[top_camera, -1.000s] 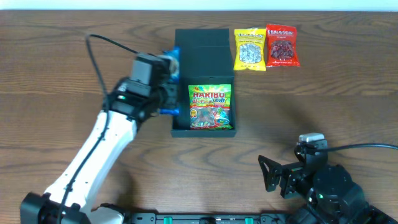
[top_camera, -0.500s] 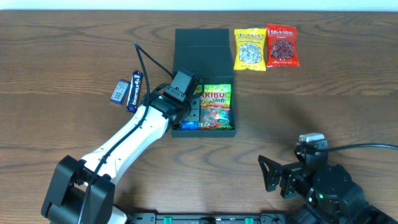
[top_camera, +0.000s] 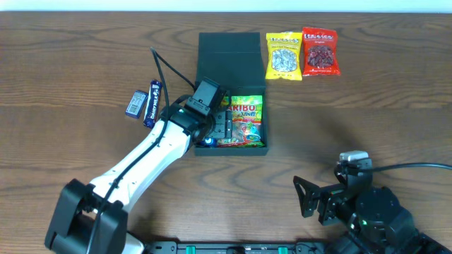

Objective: Pack container

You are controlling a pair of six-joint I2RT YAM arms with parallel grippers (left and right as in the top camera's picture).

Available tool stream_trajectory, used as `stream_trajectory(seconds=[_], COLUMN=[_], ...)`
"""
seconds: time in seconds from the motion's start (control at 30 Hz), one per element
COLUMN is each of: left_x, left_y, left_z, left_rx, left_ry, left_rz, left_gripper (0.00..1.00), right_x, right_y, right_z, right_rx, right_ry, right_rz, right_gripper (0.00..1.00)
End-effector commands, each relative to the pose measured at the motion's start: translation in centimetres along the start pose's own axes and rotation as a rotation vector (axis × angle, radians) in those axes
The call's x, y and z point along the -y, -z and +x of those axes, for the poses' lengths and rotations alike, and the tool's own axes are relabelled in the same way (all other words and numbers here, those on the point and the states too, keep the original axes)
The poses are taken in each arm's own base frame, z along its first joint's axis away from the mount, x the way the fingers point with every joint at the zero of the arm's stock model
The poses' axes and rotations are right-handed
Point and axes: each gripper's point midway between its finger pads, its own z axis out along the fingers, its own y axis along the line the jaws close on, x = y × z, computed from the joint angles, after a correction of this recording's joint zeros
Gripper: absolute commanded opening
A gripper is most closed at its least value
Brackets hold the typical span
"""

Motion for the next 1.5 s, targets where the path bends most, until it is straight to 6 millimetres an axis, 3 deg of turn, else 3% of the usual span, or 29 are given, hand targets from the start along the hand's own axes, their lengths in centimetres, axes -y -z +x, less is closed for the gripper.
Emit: stream_trajectory(seconds=[0.0, 0.23, 0.37, 0.53, 0.8, 1.13, 1.23, 1.47], left_x=[0.5, 0.8, 0.5, -1.5, -5.6, -5.8, -5.8, -5.8], left_y=[3.5, 10.2, 14.1, 17.5, 19.0, 19.7, 20.0, 19.7], left_z=[-1.7, -2.3, -1.7, -0.2, 2.5, 4.3, 4.3, 4.3], left_rx=[0.093, 0.232, 0.299, 0.350, 0.326, 0.288, 0.300, 0.292], left_ry=[-0.040, -0.100, -0.106, -0.093, -0.079, -0.086, -0.085, -0.085], left_rz=[0.029, 0.085, 0.114, 0.066, -0.102, -0.075, -0.071, -0.075], left_gripper=[0.81, 0.81, 0.81, 0.82, 0.84, 0.82, 0.98, 0.95], right_x=[-0.1, -0.1, -0.1, -0.1, -0.2, -0.6, -0.3, 0.2], right_y=[0.3, 0.3, 0.3, 0.3, 0.3, 0.3, 0.3, -0.2], right_z=[-0.2, -0.2, -0.2, -0.2, -0.2, -0.2, -0.6, -2.5], right_rx=[0.010, 0.010, 0.010, 0.010, 0.009, 0.002, 0.026, 0.093], right_ry=[-0.012, -0.012, -0.012, -0.012, -0.013, -0.014, -0.015, 0.075], right_rz=[-0.003, -0.003, -0.003, -0.003, -0.010, -0.031, -0.012, 0.049], right_gripper=[0.99, 0.99, 0.99, 0.99, 0.99, 0.99, 0.99, 0.99])
